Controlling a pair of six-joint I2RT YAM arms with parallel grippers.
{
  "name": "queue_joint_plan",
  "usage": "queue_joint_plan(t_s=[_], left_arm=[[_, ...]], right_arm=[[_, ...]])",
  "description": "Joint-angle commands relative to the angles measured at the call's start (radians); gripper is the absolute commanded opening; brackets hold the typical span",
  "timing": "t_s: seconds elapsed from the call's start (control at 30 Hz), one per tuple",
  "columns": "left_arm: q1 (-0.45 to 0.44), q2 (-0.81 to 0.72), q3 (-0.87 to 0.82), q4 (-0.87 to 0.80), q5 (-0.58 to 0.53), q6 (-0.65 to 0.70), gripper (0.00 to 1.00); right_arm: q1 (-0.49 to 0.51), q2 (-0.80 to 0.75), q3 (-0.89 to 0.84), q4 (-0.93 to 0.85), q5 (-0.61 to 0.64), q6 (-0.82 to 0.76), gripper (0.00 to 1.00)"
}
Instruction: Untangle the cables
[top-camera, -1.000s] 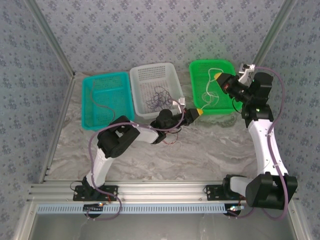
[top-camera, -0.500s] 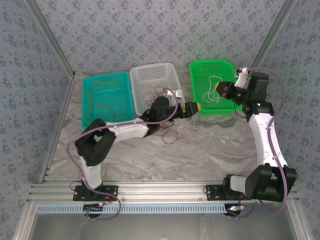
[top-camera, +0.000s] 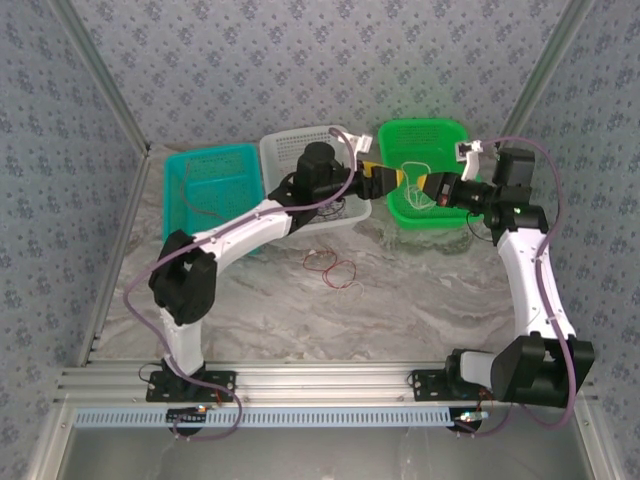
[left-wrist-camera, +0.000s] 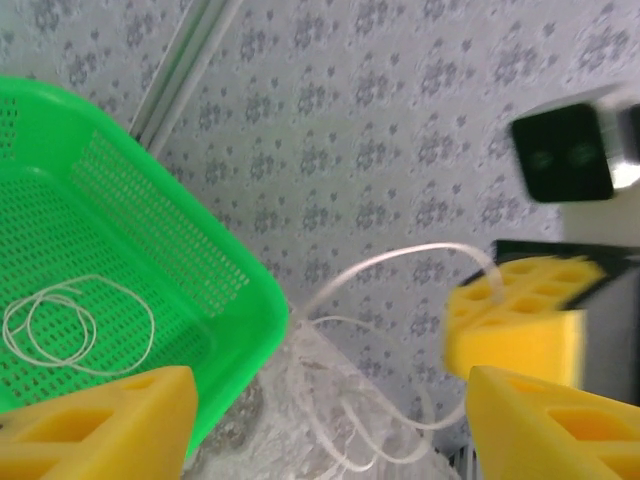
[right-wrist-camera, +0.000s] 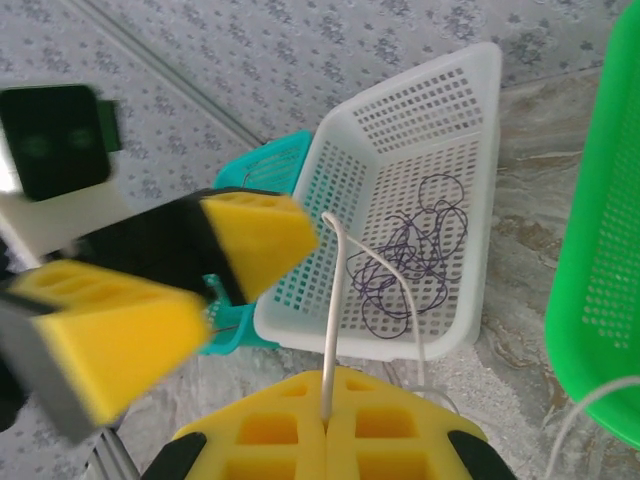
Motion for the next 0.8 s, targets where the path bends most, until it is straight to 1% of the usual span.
queue_joint_plan(t_s=[0.0,0.07,0.23,0.33,0.47,0.57,0.7,0.77], left_arm=[[0.001,0.050,0.067,-0.069,0.076,0.052,0.68],[-0.002,0.067,0.093,-0.095,0.085,0.064,0.65],[-0.007,0.101,0.137,-0.124,0.089,0.079,0.65],[-0.006,0.118,0.150,-0.097,0.079,0.067,0.61],[-0.006,0.139,0.169,-0.054,0.096,0.037,0.62],[-0.005,0.129,0.151,-0.041,0.104,0.029,0.62],[0.004,0.079,0.061,0.014,0.081,0.008,0.63],[0.009,0.063,0.028,0.047,0.076,-0.002,0.64]], right_arm=[[0.004,-0.031,0.017,-0.044,-0.039,-0.042,0.00],[0.005,-0.037,0.015,-0.035,-0.048,-0.035,0.00],[0.012,-0.045,0.015,-0.030,-0.085,-0.030,0.00],[0.013,-0.047,0.015,-0.061,-0.089,-0.052,0.00],[0.011,-0.048,0.015,-0.101,-0.069,-0.076,0.00],[0.004,-0.051,0.015,-0.113,-0.058,-0.079,0.00],[-0.008,-0.050,0.015,-0.110,-0.040,-0.074,0.00],[-0.008,-0.048,0.015,-0.091,-0.057,-0.059,0.00]])
